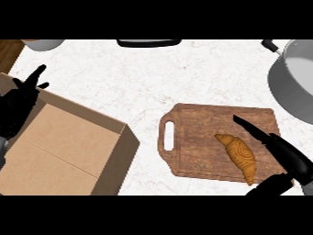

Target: Pick the croissant from the cutting board and place it in the pot

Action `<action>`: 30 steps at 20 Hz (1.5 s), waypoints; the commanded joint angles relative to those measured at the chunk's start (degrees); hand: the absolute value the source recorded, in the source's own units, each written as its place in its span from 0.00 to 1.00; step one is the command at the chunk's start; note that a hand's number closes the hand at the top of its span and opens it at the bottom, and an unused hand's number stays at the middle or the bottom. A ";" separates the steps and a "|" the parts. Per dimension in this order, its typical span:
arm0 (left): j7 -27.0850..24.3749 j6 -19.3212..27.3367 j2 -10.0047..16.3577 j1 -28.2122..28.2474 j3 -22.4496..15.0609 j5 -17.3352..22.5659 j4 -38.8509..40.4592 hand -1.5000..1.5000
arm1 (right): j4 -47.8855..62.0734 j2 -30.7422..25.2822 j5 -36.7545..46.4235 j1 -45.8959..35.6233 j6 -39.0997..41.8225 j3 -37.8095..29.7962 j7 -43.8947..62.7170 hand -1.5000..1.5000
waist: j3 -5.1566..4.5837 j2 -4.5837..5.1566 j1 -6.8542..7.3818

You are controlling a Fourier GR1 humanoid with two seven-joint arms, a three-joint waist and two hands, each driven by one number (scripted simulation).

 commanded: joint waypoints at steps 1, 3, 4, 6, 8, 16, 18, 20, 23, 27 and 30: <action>-0.93 -1.89 -9.66 5.86 -6.52 2.10 -1.16 0.50 | 1.12 1.89 -5.01 1.04 2.30 -1.40 -2.31 0.00 | -2.28 0.97 0.09; -2.07 -1.02 -10.30 6.08 -7.46 1.08 0.47 0.50 | 4.23 2.03 -6.02 0.56 3.14 -2.69 -4.30 0.00 | -2.27 1.37 0.20; -1.03 0.30 -11.00 4.77 -8.19 0.63 -0.66 0.50 | 4.46 3.47 -5.02 1.98 2.76 -0.69 -4.59 0.00 | -2.22 1.21 -0.14; -1.44 -1.18 -10.43 3.49 -8.04 1.40 0.05 0.50 | 7.19 5.08 -5.84 -0.72 2.87 -1.68 -4.07 0.00 | -2.26 1.54 0.49; -1.81 -0.43 -10.84 4.76 -8.85 1.56 -0.91 0.50 | 8.92 5.05 -6.65 -0.08 3.62 -2.29 -5.28 0.00 | -2.24 1.32 0.83; -1.42 -0.45 -9.13 3.72 -9.63 2.44 0.25 0.50 | 15.56 4.47 0.57 -2.88 4.93 0.65 -12.62 1.00 | -2.24 1.29 1.49; -1.04 -0.14 -9.11 2.73 -9.03 3.48 -0.07 0.50 | 18.49 7.62 0.79 -2.51 3.93 1.51 -14.52 1.00 | -2.17 1.32 1.65; -0.63 0.44 -9.55 1.98 -9.53 3.94 0.40 0.50 | 20.90 8.55 -1.00 -2.80 4.90 0.25 -17.08 1.00 | -2.13 1.52 1.41; -1.86 0.06 -9.51 3.15 -11.12 3.99 -0.60 0.50 | 22.84 10.05 -2.57 -2.63 5.36 -0.73 -19.20 1.00 | -2.15 1.31 1.62; -1.26 1.32 -9.10 2.68 -11.48 4.60 -1.23 0.50 | 25.77 10.97 -1.47 -0.52 5.23 -0.46 -26.29 1.00 | -2.10 1.02 1.22; -1.35 1.95 -6.71 3.00 -9.82 5.83 0.31 0.50 | 29.98 3.89 -11.48 3.37 5.83 -13.88 -30.67 1.00 | -2.02 1.15 -2.18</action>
